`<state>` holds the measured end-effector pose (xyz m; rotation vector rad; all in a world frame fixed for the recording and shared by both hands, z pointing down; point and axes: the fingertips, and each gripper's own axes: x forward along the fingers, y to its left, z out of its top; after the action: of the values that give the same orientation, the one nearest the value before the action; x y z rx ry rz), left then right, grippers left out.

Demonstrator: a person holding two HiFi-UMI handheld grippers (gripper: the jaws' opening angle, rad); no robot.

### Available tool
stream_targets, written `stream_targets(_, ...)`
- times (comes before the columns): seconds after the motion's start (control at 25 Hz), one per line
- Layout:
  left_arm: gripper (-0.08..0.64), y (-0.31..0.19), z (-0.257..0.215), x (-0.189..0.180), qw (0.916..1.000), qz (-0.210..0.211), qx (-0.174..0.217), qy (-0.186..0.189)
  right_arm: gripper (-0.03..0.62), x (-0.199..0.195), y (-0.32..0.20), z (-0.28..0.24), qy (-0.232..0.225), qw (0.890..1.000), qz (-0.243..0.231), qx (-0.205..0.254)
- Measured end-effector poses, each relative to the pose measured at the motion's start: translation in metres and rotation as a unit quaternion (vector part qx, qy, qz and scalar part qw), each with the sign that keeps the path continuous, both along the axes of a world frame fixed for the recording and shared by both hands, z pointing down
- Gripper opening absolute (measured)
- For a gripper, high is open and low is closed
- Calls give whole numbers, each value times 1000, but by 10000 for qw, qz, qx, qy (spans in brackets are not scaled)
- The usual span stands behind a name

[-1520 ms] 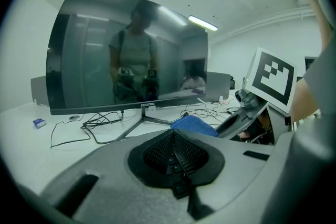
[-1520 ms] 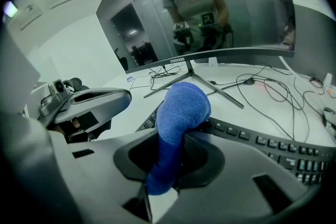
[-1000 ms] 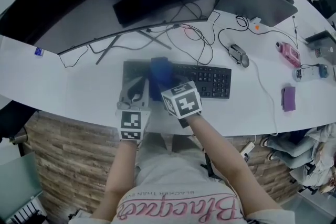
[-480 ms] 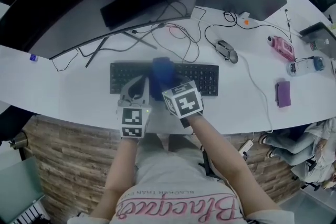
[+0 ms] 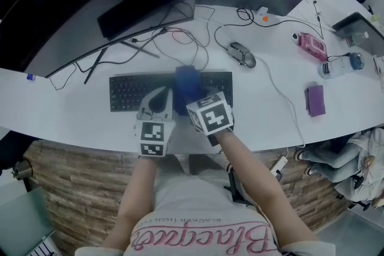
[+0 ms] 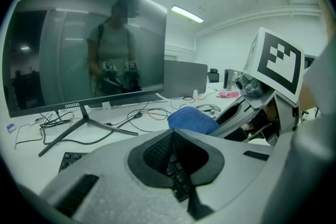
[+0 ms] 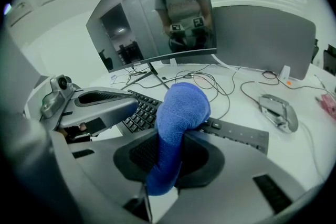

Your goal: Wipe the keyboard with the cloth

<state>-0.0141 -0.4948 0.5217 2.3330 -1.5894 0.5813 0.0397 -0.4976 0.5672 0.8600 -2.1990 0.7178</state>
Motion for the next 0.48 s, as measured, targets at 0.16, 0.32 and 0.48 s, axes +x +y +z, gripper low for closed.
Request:
stream_targets(0.16, 5, -4, 0, 24, 9999, 115, 4, -8, 87, 24, -4, -1, 38, 10000, 44, 24)
stream_targets(0.32, 5, -8, 0, 47, 9998, 179, 18, -21, 87, 49, -6, -1, 113, 9999, 17, 64)
stream_targets(0.48, 5, -11, 0, 68, 9996, 263, 43, -79, 87, 71, -10, -1, 104, 9999, 23, 54)
